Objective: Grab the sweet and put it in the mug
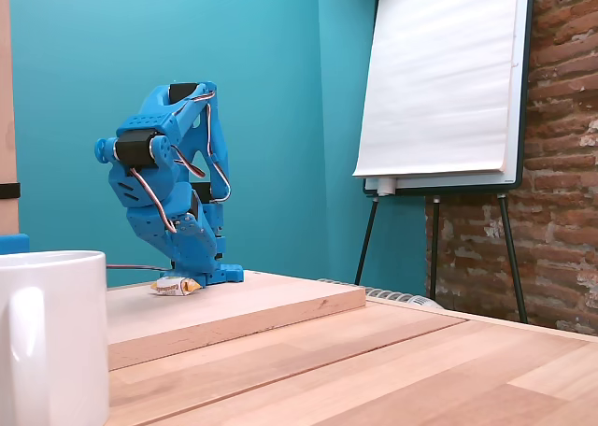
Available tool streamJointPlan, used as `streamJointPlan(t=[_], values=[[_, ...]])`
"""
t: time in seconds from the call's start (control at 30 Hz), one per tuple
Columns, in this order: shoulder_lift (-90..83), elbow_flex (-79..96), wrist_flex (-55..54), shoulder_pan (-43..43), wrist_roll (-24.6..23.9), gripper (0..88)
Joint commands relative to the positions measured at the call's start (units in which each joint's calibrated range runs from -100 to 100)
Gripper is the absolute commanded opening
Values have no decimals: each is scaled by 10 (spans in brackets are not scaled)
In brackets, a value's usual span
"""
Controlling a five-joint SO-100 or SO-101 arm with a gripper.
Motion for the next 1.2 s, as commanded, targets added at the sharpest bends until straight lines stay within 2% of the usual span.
streamJointPlan(t=[0.0, 0.33, 0.53, 0.83, 1.17], values=[[-2, 5, 4, 4, -2, 208], [23, 10, 3, 26, -2, 208], [30, 10, -54, 41, -5, 208], [31, 19, -118, 40, -65, 208], [29, 16, -116, 40, -63, 208]])
